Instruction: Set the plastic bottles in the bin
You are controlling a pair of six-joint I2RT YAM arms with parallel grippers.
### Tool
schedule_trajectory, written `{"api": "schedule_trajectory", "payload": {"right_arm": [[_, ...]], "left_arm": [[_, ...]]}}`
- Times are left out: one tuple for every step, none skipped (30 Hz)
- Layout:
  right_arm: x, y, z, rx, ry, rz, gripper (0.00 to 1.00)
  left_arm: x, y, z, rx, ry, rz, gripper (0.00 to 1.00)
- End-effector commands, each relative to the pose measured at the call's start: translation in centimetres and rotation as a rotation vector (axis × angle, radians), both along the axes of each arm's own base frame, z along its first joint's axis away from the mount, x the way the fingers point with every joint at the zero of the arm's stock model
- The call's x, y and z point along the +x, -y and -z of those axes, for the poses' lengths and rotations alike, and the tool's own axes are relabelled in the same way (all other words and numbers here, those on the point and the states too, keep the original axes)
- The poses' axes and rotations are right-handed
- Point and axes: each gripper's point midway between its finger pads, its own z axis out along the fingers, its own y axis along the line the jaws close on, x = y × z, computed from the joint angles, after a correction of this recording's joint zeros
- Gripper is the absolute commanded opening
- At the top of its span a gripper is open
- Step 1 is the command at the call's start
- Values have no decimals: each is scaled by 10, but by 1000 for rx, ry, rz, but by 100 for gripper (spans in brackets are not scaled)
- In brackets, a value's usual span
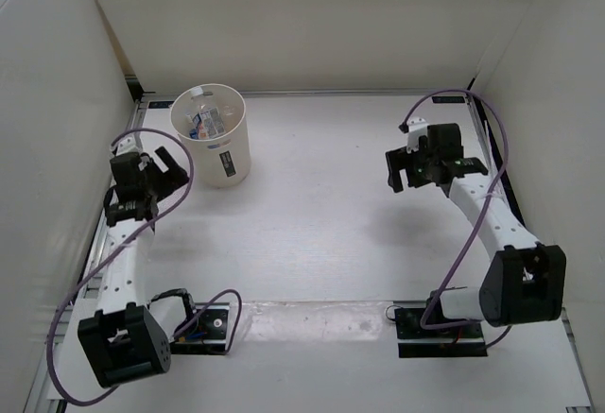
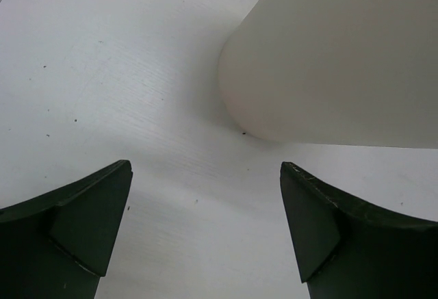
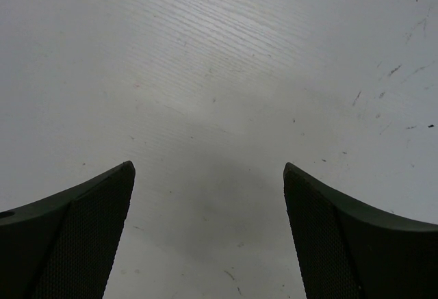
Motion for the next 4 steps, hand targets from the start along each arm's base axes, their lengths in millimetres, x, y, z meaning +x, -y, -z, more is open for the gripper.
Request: {"api": "schedule_trajectory", "payload": {"right_arm": [[34, 8, -27, 3, 146, 48, 90], [35, 15, -22, -4, 145, 70, 90], [35, 19, -23, -22, 166, 85, 90], [34, 21, -17, -37, 172, 90, 90]], "left_arm": [[14, 5, -24, -9, 169, 11, 100], [17, 0, -25, 13, 198, -13, 100], [15, -2, -20, 25, 196, -23, 100], [16, -7, -18, 37, 205, -41, 100]]}}
